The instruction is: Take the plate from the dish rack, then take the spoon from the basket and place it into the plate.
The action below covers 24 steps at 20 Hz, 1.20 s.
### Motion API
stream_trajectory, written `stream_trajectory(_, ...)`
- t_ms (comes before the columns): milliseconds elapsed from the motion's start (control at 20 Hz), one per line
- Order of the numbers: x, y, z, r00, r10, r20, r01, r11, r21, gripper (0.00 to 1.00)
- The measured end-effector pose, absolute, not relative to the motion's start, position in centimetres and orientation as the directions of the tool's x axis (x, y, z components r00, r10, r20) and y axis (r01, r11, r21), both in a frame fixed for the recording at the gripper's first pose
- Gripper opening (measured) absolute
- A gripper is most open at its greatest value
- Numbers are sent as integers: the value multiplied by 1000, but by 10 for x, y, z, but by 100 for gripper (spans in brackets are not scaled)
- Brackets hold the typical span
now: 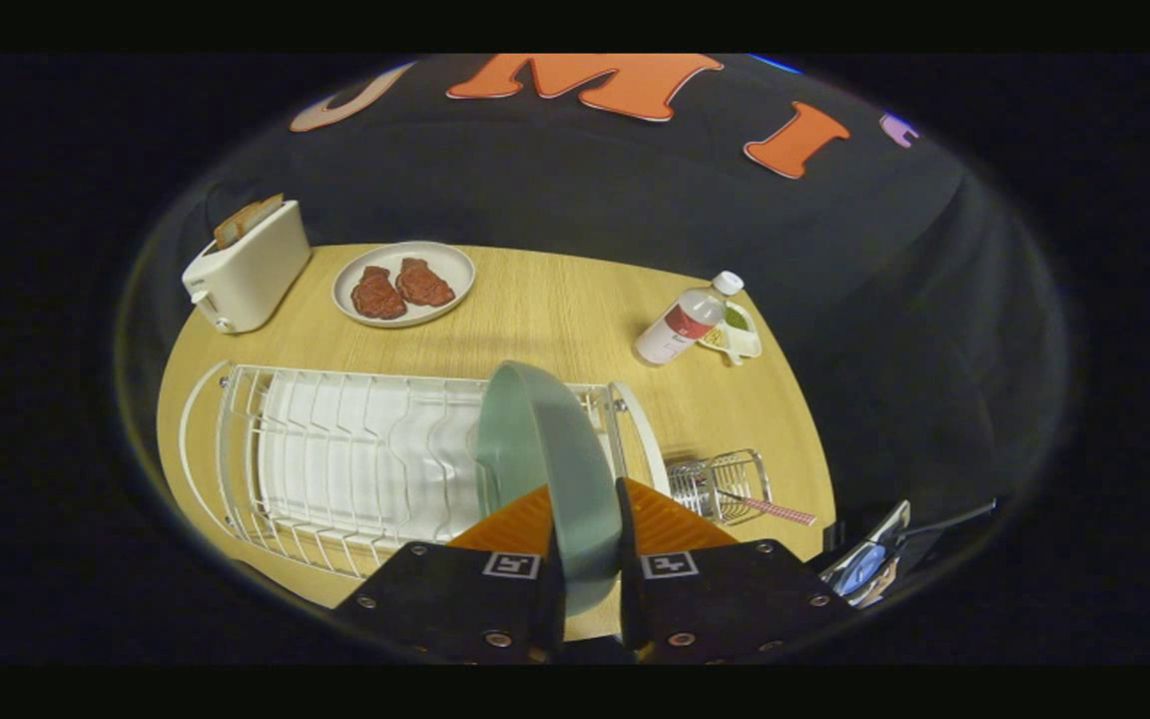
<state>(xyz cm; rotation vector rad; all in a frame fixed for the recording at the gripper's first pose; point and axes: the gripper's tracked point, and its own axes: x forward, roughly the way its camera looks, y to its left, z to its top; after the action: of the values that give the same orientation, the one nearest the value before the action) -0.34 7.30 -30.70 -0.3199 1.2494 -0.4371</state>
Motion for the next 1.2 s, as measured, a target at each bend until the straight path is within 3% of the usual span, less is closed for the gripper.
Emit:
stream_trajectory(200,1,74,-286,298,-521,-799,131,852,-507,22)
stream_trajectory(500,-26,76,-263,299,-425,-855,205,903,-377,22)
stream_trajectory(750,-65,68,-256,298,-307,-904,269,935,-229,22)
stream_trajectory(1200,-127,51,-264,292,-75,-954,274,962,9,22)
